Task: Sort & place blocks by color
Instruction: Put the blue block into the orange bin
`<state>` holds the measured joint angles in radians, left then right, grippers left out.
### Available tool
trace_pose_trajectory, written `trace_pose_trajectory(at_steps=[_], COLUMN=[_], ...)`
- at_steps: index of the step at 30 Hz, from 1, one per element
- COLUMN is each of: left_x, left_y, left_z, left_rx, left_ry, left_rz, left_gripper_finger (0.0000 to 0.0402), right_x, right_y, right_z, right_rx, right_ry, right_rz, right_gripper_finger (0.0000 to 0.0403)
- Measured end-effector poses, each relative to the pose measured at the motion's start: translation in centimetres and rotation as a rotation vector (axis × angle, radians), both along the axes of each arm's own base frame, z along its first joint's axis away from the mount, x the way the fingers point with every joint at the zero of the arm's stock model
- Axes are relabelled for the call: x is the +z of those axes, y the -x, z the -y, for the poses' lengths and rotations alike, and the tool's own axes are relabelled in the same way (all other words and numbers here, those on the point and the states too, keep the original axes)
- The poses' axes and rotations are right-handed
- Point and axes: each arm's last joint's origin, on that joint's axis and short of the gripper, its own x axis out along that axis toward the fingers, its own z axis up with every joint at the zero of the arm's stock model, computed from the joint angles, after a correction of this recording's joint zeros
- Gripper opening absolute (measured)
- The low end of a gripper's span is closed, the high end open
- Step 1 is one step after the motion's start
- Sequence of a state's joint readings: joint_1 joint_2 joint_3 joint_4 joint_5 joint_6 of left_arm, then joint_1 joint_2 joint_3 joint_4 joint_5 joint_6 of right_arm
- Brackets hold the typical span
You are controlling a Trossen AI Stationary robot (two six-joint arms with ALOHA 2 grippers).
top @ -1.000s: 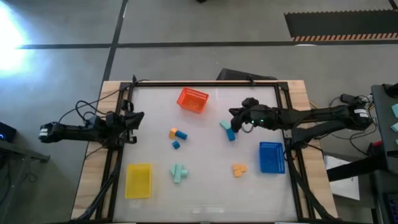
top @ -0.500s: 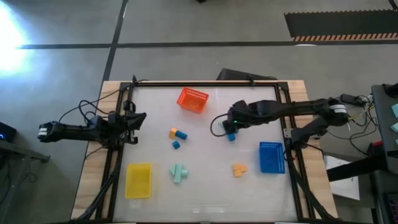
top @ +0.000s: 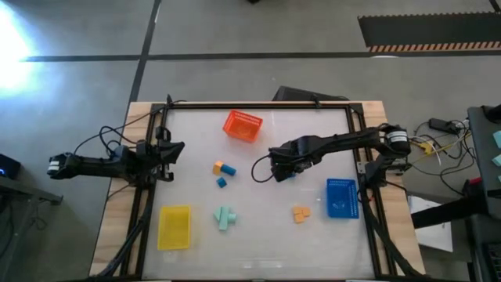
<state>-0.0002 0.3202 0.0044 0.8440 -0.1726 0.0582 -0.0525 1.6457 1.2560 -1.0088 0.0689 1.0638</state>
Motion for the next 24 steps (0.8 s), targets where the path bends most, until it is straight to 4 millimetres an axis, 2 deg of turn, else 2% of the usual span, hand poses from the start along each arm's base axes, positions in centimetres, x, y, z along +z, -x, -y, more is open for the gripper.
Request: trace_pose_trajectory(at_steps=[5,11,18,24], left_x=[0.0,0.0,-0.1,-0.1], left_y=[0.0,0.0,-0.1,-0.1], left_z=[0.0,0.0,0.0,0.0], left_rx=[0.000,0.000,0.000,0.000], left_ry=[0.000,0.000,0.000,0.000], left_rz=[-0.001,-0.002,-0.017,-0.016], left_gripper_finger=[0.0000,0.0000,0.0000,0.0000], right_x=[-1.2,-2.6,-4.4,-5.6], right_y=[-0.4,-0.8,-1.4,-1.7], right_z=[0.0,0.1,0.1,0.1], right_rx=[-0.003,-0.018,-0.018,-0.018], right_ry=[-0.001,0.005,0.004,0.002], right_rz=[-0.040,-0.077,-0.112,-0.135], right_gripper_finger=[0.0265,0.0278,0.0260,0.0218])
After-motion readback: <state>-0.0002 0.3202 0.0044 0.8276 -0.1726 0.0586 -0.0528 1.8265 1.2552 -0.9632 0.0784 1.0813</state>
